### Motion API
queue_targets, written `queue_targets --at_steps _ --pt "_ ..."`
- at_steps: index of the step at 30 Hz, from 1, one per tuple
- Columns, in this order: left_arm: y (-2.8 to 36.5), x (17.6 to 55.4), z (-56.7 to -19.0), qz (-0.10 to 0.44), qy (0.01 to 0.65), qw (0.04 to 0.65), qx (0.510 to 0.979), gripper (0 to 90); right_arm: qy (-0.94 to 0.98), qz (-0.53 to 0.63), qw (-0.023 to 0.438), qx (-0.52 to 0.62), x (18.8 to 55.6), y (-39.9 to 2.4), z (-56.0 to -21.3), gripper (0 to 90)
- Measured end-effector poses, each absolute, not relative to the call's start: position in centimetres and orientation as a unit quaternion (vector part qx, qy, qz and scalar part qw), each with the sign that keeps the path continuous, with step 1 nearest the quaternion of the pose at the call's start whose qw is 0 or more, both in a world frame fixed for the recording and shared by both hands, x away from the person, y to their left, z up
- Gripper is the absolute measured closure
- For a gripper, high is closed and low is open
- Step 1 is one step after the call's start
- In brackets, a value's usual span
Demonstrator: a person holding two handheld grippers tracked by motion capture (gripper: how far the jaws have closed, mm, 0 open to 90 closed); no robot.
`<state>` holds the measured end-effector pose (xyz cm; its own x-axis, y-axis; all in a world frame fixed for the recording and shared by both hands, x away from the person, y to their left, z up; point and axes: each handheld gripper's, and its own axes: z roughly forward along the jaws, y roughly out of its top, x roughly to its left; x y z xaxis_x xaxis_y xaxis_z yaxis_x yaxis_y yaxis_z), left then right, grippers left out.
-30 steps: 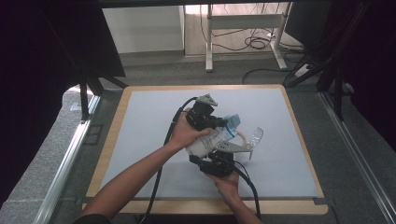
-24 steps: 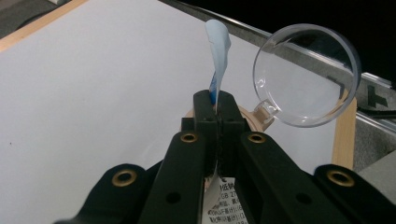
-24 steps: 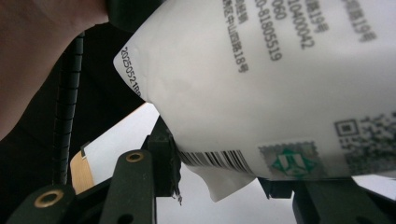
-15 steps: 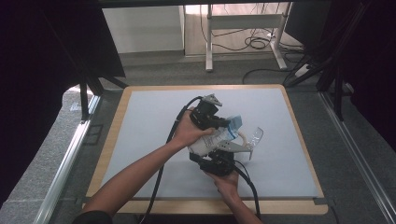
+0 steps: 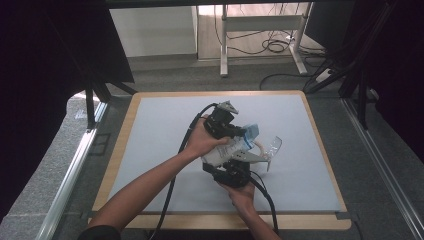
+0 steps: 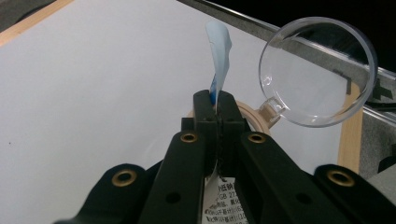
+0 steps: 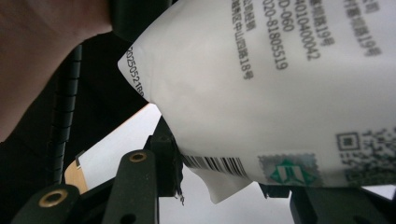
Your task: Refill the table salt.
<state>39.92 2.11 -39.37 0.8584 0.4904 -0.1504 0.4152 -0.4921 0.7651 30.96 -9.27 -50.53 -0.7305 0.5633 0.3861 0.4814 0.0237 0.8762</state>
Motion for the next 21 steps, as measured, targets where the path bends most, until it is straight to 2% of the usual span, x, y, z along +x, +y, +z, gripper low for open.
queue_targets --at_steps 9,21 --pt "2.2 40.0 -39.2 0.041 0.26 0.43 0.864 90.0 0.71 0.601 0.044 0.365 31.0 -9.0 -50.7 58.2" --pt "2.4 40.1 -39.2 0.032 0.25 0.428 0.868 90.0 0.721 0.605 0.027 0.337 30.7 -10.1 -50.7 58.3"
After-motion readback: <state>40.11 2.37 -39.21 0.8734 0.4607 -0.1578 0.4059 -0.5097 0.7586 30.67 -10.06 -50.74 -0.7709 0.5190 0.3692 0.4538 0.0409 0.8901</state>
